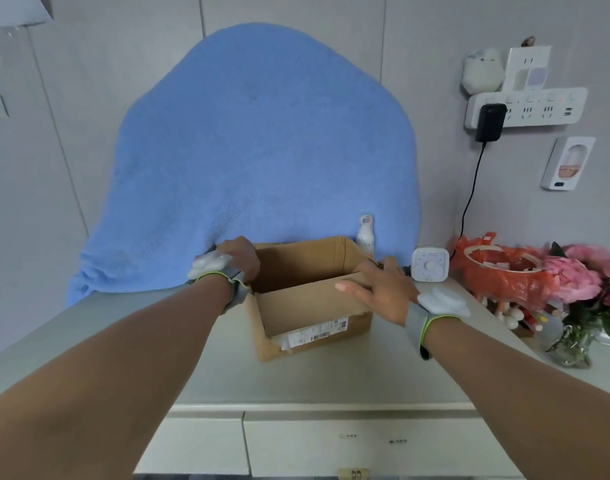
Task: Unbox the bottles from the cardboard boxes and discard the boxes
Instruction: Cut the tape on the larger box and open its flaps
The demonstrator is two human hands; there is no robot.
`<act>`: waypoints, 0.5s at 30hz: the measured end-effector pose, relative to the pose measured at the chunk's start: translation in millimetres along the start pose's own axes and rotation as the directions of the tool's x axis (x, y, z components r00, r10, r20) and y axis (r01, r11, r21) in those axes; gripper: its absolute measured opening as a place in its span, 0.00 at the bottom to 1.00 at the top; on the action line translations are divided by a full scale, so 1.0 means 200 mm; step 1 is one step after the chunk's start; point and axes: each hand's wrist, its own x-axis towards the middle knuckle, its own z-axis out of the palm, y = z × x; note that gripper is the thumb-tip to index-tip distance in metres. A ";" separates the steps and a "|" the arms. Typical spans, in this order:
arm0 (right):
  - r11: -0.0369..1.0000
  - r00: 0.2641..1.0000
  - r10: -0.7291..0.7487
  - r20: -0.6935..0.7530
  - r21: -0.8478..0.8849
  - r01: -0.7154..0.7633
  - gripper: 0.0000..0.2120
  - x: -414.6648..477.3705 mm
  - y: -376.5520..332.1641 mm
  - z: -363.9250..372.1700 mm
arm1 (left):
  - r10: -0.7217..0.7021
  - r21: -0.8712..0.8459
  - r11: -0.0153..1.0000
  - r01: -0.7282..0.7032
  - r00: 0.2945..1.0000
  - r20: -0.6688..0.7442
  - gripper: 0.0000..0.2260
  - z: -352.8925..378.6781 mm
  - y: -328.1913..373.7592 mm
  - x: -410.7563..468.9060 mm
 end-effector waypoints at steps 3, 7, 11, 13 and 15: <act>0.996 0.996 -0.087 0.014 -0.002 0.087 0.29 -0.04 0.08 -0.03 | -0.047 -0.119 0.992 0.039 0.996 -0.071 0.10 -0.03 0.01 -0.04; 0.983 0.989 -0.148 -0.005 -0.113 0.147 0.30 -0.08 0.12 -0.02 | -0.044 -0.113 0.993 0.022 0.980 -0.193 0.10 -0.08 0.02 -0.11; 0.959 0.983 -0.171 -0.069 -0.239 0.150 0.32 -0.13 0.10 0.01 | 0.047 -0.097 0.992 -0.083 0.942 -0.331 0.14 -0.03 -0.06 -0.18; 0.956 0.974 -0.183 -0.132 -0.256 0.145 0.33 -0.16 0.10 0.03 | 0.074 -0.101 0.987 -0.121 0.921 -0.382 0.15 -0.01 -0.10 -0.19; 0.960 0.958 -0.161 -0.235 -0.261 0.098 0.32 -0.18 0.10 0.05 | 0.101 -0.103 0.982 -0.160 0.897 -0.430 0.15 0.02 -0.12 -0.21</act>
